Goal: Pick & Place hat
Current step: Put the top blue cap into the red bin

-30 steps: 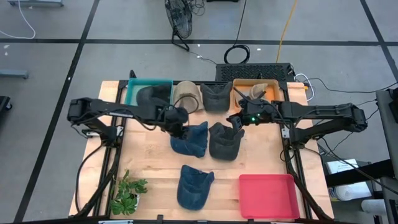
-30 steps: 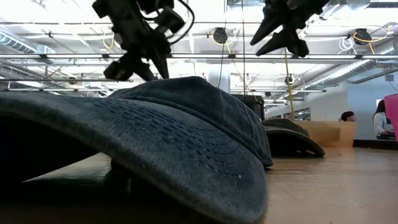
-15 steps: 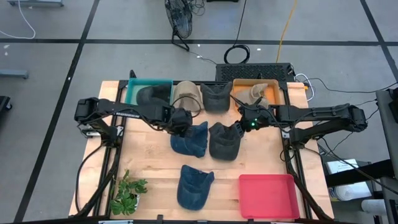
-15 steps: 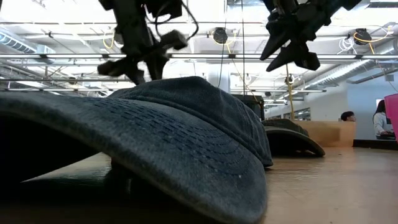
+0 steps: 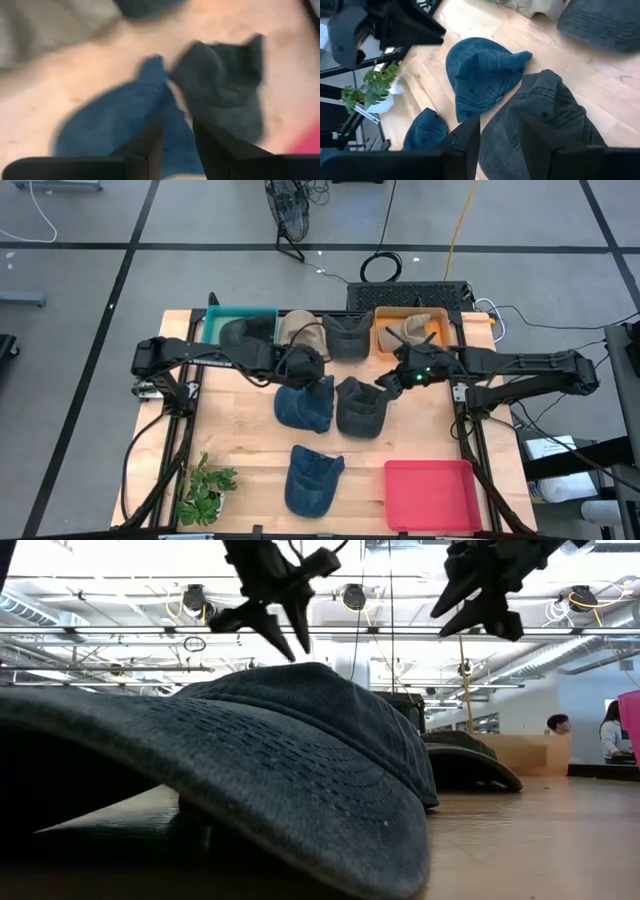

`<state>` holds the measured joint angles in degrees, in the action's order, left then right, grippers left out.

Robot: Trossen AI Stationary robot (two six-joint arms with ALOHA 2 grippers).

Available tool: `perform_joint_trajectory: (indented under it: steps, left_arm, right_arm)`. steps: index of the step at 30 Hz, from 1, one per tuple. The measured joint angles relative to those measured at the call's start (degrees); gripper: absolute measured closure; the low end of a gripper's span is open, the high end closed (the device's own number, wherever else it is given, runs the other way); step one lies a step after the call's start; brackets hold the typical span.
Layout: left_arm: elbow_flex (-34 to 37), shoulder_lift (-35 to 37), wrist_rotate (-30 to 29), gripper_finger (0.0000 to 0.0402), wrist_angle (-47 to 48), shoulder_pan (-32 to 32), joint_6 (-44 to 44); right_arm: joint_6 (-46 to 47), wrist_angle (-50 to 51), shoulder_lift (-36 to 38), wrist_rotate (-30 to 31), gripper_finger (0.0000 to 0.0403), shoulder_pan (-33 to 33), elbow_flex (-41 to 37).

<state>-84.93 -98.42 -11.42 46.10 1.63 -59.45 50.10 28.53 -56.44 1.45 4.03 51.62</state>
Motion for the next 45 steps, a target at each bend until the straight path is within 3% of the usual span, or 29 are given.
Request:
perform_joint_trajectory:
  steps: [4, 11, 15, 23, 30, 36, 45]
  left_arm:
    - [0.02, 0.10, 0.04, 0.0284, -1.31, 0.12, 1.39]
    - [0.13, -2.98, 2.97, 0.0283, 10.26, 1.05, -0.62]
    - [0.13, -5.99, 6.79, 0.0274, 11.60, 1.01, -0.95]
    - [0.11, -11.16, 11.41, 0.0174, 11.41, 0.96, -1.74]
    - [0.11, -13.04, 9.71, 0.0119, 12.06, 0.96, -1.25]
    - [0.11, -15.20, 9.25, 0.0149, 12.53, 0.92, 1.92]
    - [0.07, -15.44, 8.77, 0.0269, 12.72, 1.18, 1.67]
  right_arm:
    - [0.20, 2.78, 3.08, 0.02, 0.0293, 0.00, 0.00]
    - [0.18, 8.73, 7.14, 0.26, 0.0293, 0.00, 0.00]
    - [0.18, 9.84, 8.21, 1.81, 0.0293, -0.02, 0.00]
    - [2.15, 9.68, 8.30, 1.97, 0.0293, 0.02, 0.00]
    - [3.22, 9.57, 8.28, 1.99, 0.0293, 0.02, 0.00]
    - [4.20, 9.51, 8.28, 1.95, 0.0293, 0.02, 0.00]
    - [4.75, 9.53, 8.28, 1.51, 0.0293, 0.00, 0.00]
